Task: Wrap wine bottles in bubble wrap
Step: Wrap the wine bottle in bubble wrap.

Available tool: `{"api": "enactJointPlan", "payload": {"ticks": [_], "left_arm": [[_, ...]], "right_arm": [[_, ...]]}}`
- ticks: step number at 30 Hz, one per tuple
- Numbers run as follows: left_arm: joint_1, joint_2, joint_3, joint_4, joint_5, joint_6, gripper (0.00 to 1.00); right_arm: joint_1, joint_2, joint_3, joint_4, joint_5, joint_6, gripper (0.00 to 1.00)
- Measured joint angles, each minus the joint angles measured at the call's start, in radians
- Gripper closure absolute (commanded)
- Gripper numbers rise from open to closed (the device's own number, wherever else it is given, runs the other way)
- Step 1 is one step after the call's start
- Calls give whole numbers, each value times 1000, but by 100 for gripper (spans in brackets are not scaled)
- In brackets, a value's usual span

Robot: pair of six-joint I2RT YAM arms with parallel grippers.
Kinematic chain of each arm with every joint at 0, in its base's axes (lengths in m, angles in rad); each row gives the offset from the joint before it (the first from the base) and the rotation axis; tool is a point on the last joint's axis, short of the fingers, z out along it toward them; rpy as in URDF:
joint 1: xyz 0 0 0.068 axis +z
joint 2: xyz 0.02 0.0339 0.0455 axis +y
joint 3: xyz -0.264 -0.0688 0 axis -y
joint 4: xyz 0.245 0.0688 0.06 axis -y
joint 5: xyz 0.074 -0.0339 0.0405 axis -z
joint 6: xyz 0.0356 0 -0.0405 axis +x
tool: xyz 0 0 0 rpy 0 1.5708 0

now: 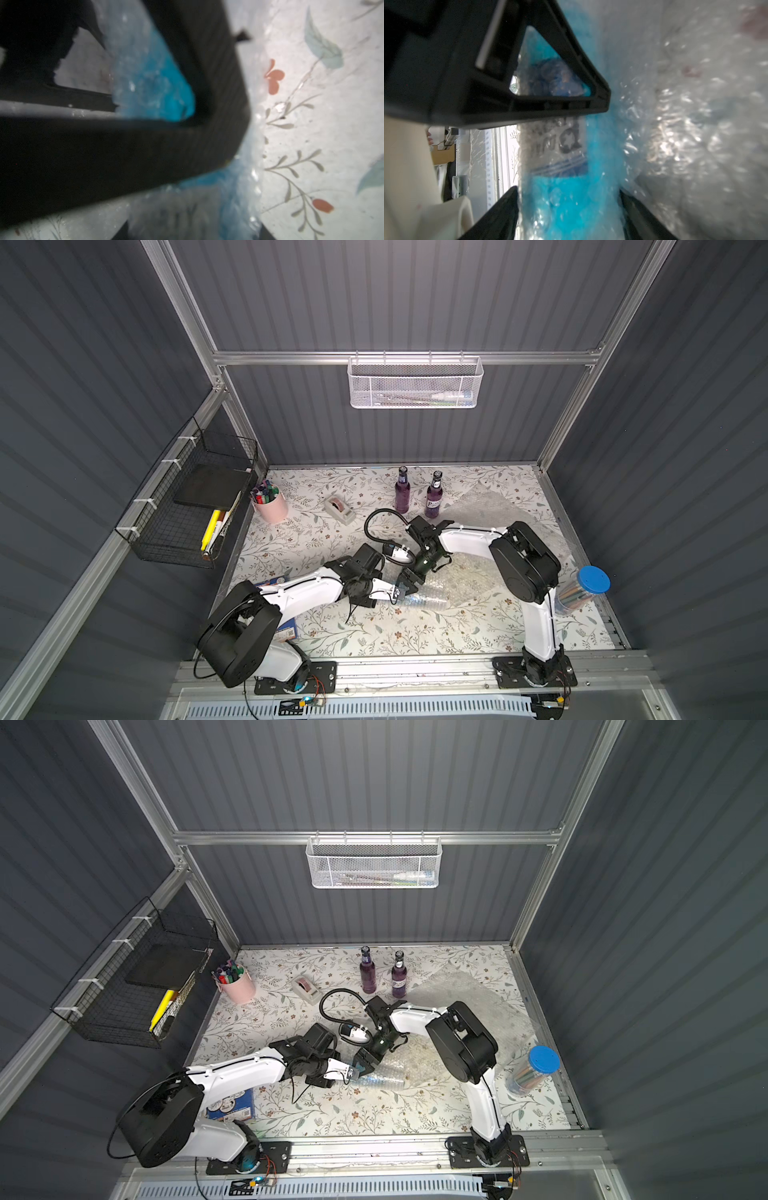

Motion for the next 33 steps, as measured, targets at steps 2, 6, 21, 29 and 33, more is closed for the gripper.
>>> {"api": "enactJointPlan", "payload": {"ticks": [2, 6, 21, 29, 33], "left_arm": [[4, 15, 16, -25, 33, -17, 49], [36, 47, 53, -80, 124, -48, 49], [206, 327, 327, -393, 443, -181, 46], [250, 456, 444, -553, 562, -182, 46], [251, 491, 467, -601, 603, -181, 46]], "right_arm": [[-6, -39, -17, 6, 24, 8, 22], [-35, -148, -69, 25, 87, 16, 22], [142, -679, -526, 300, 383, -5, 18], [377, -666, -580, 499, 795, -176, 15], [388, -569, -563, 600, 940, -300, 15]]}}
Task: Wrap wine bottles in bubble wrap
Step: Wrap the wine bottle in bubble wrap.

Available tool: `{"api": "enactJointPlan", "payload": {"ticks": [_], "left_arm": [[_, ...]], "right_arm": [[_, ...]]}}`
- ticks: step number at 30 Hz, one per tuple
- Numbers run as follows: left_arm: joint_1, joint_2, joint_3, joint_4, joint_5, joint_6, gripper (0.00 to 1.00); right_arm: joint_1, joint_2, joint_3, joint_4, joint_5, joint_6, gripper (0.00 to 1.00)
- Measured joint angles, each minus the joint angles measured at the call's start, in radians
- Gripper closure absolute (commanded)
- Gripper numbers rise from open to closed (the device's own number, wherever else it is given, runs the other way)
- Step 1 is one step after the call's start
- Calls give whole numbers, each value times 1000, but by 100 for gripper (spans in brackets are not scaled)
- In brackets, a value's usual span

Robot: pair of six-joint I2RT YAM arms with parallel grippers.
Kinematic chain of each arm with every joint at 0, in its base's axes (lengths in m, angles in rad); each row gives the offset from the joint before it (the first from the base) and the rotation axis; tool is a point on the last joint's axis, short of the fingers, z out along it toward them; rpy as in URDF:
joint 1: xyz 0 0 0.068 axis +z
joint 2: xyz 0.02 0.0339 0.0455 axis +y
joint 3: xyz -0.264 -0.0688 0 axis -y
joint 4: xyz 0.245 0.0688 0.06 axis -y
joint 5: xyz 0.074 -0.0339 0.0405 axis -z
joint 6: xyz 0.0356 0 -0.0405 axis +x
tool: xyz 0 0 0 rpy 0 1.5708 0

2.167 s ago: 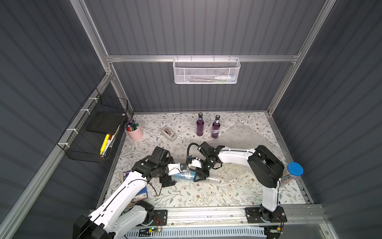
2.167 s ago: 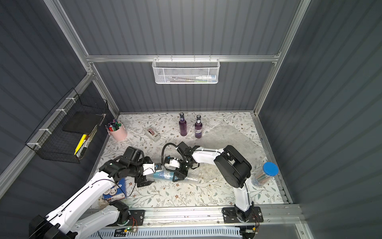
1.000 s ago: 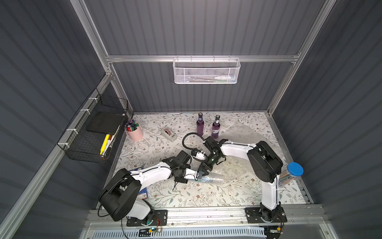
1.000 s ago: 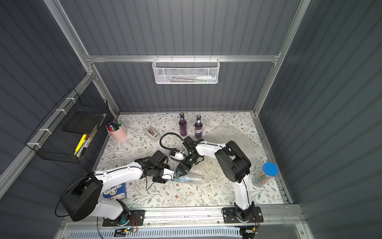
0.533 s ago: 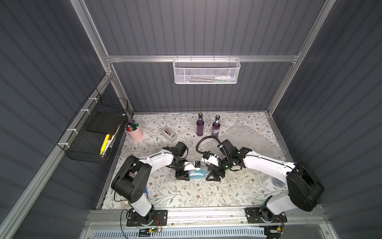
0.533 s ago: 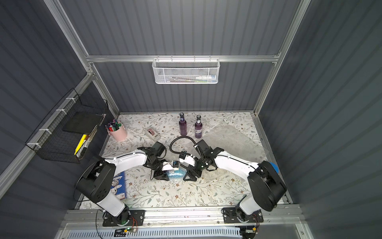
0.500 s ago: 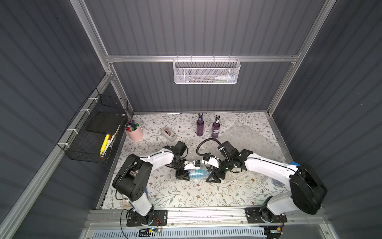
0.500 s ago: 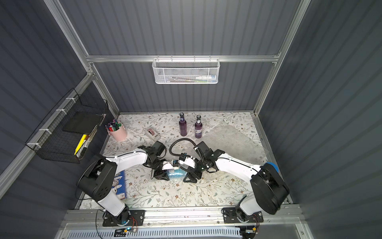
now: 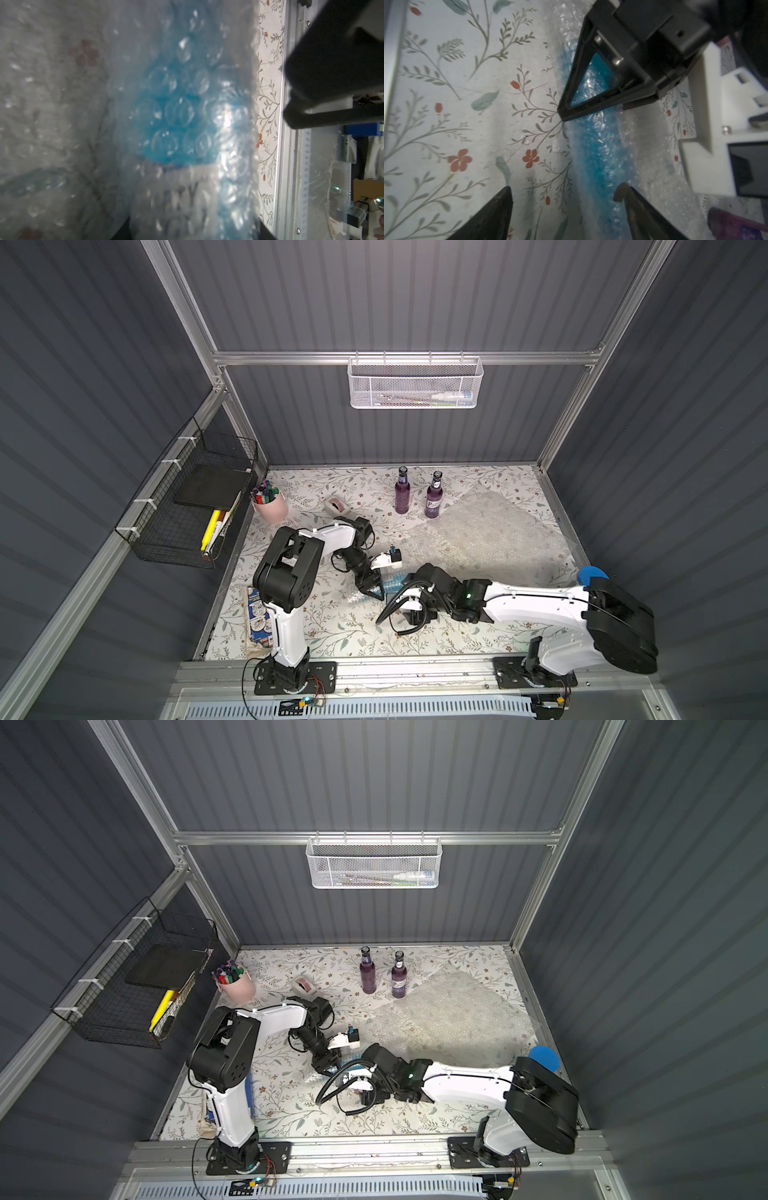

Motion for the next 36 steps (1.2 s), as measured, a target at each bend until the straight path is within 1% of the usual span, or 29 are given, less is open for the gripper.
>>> {"api": "enactJointPlan", "payload": {"ticks": [2, 4, 9, 12, 15, 16, 17, 21, 23, 27, 31, 34, 36], "left_arm": [[0, 9, 4, -14, 14, 1, 45], [0, 14, 4, -26, 23, 3, 45], [-1, 15, 4, -40, 26, 3, 43], [-1, 15, 4, -44, 27, 6, 41], [-1, 15, 4, -47, 30, 8, 36], [-1, 15, 4, -51, 32, 11, 32], [-1, 15, 4, -55, 35, 14, 25], [-1, 2, 6, -71, 49, 18, 4], [2, -19, 6, -64, 40, 27, 1], [3, -105, 2, -31, -22, 27, 0], [3, -276, -34, 20, -138, -3, 1], [8, -428, -91, 61, -257, -40, 1], [10, -510, -128, 63, -310, -59, 1]], "right_arm": [[0, 57, 5, 54, 63, -60, 15], [1, 94, 13, 77, 100, -101, 15], [0, 189, 53, 139, 151, -179, 17], [0, 234, 69, 160, 163, -204, 22], [1, 256, 90, 154, 160, -211, 32], [1, 261, 94, 147, 158, -212, 35], [2, 261, 95, 142, 156, -211, 37], [8, 261, 104, 113, 127, -198, 42], [9, 253, 114, 90, 94, -173, 45], [-3, 249, 139, 13, 6, -89, 46], [-29, 250, 161, -62, -122, 5, 46], [-74, 253, 186, -135, -258, 77, 46], [-108, 266, 206, -177, -349, 134, 46]]}}
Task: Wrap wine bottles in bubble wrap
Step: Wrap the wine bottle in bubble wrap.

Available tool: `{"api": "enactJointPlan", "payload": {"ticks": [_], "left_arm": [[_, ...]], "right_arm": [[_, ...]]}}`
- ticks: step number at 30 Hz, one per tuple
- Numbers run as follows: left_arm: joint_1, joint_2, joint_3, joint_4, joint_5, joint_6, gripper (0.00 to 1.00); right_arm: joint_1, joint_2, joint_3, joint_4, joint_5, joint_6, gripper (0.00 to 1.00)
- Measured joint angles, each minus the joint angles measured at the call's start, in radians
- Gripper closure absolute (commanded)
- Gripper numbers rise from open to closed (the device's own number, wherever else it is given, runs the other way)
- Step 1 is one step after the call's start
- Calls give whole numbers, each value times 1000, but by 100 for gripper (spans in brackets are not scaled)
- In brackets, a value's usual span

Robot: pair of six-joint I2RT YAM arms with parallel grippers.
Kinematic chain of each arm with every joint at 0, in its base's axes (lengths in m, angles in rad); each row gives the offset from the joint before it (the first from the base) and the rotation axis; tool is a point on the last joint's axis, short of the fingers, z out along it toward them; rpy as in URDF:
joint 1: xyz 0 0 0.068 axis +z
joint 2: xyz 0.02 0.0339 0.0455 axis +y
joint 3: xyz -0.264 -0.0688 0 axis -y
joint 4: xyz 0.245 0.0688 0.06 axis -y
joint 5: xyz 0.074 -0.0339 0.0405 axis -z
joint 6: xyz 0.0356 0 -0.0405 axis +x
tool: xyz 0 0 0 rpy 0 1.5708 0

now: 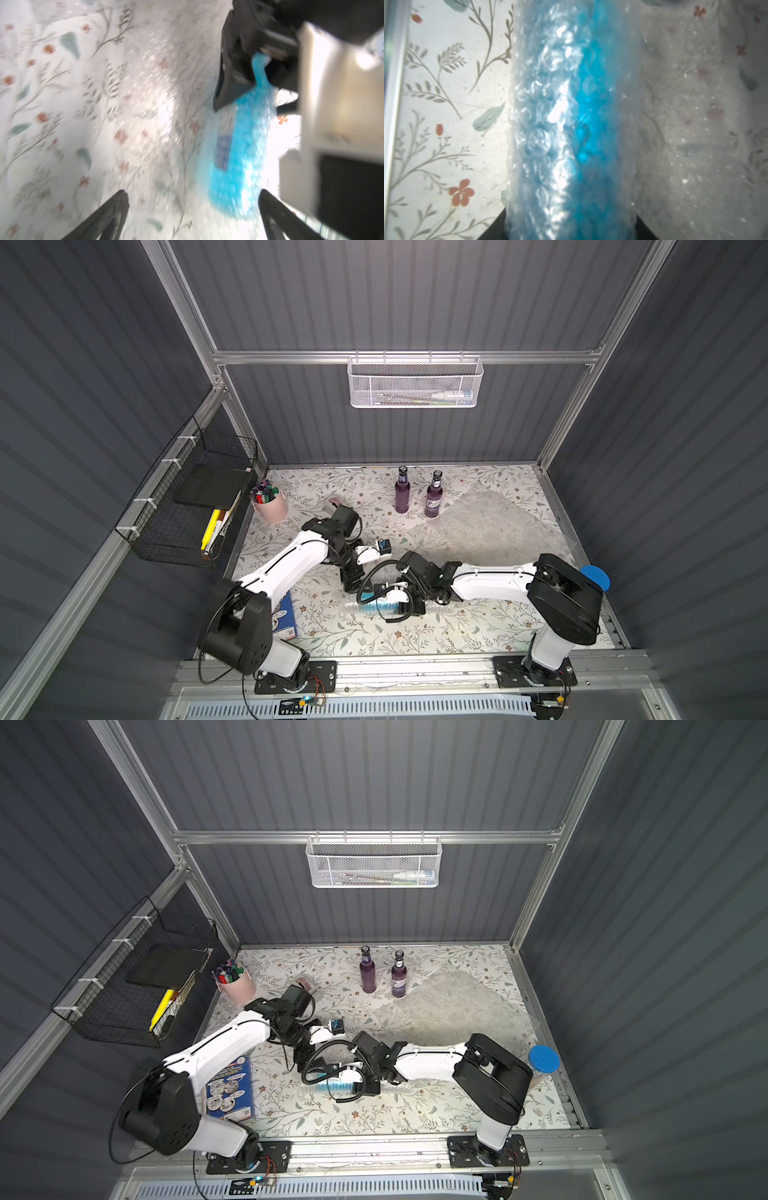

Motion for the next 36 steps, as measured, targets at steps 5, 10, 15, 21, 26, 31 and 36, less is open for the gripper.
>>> {"api": "enactJointPlan", "payload": {"ticks": [5, 10, 15, 21, 26, 31, 36], "left_arm": [[0, -161, -111, -18, -61, -16, 1], [-9, -241, -230, 58, -84, -12, 1], [-148, -314, -355, 219, -163, 69, 1], [-217, -270, -375, 368, -192, 171, 0], [-221, -172, -386, 442, -196, 216, 3], [-221, -105, -402, 513, -209, 237, 16], [-221, -47, -397, 523, -214, 235, 38]], "right_arm": [[-116, 90, 106, -127, -229, 104, 47], [-171, 167, 179, -224, -381, 135, 45], [-188, 211, 217, -299, -467, 146, 44], [-199, 238, 241, -328, -510, 153, 43], [-200, 241, 246, -343, -517, 154, 39], [-200, 241, 247, -355, -523, 156, 38], [-203, 241, 249, -375, -528, 156, 34]]}}
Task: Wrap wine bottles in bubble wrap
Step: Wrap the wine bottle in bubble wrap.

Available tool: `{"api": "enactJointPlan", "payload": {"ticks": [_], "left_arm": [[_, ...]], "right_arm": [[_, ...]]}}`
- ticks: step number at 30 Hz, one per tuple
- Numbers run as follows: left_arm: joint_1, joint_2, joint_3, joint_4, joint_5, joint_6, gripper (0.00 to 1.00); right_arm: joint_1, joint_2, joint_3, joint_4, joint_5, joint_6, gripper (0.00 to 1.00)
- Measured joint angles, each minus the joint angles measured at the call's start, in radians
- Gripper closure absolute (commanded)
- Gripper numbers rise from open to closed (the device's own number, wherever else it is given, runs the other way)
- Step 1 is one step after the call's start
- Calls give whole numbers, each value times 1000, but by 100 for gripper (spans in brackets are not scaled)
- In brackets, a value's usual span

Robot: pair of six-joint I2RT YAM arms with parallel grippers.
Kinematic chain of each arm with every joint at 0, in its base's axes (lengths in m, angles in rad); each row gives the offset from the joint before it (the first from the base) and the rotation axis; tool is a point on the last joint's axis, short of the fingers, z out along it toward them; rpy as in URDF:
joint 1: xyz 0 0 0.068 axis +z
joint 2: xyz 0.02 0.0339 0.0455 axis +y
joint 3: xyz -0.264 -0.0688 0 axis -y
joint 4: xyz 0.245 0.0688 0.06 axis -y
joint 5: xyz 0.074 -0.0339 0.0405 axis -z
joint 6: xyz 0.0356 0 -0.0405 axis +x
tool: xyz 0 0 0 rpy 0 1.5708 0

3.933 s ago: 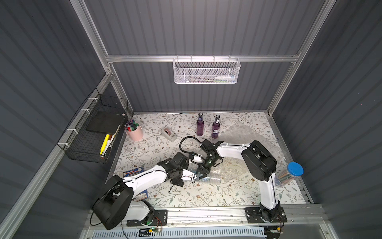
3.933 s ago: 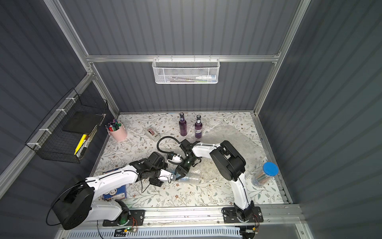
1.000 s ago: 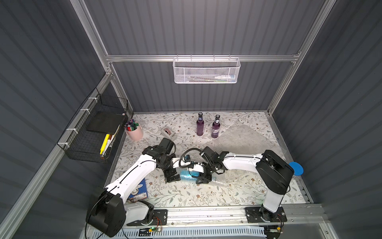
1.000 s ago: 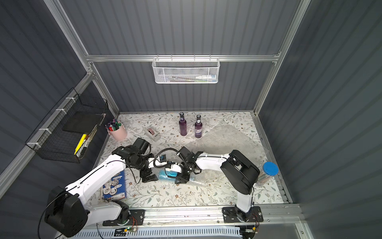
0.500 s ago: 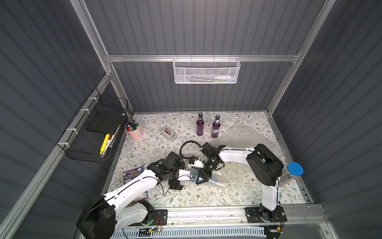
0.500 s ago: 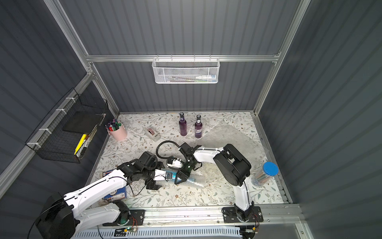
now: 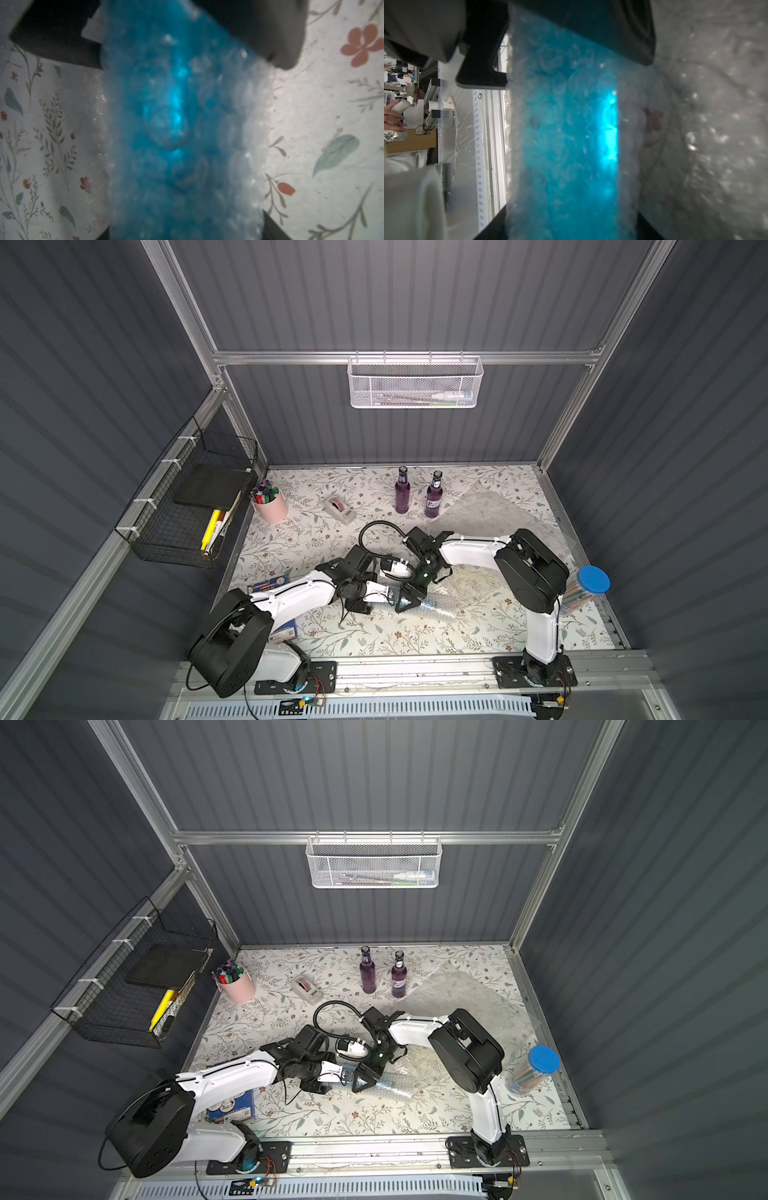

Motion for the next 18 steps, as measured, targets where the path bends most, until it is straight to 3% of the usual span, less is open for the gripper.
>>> {"api": "enactJointPlan", "payload": {"ticks": [8, 18], "left_arm": [[2, 35, 35, -44, 23, -41, 44], [43, 154, 141, -168, 183, -135, 41]], "right_arm": [[-3, -43, -13, -6, 24, 9, 23], [-18, -366, -137, 24, 163, 33, 21]]}}
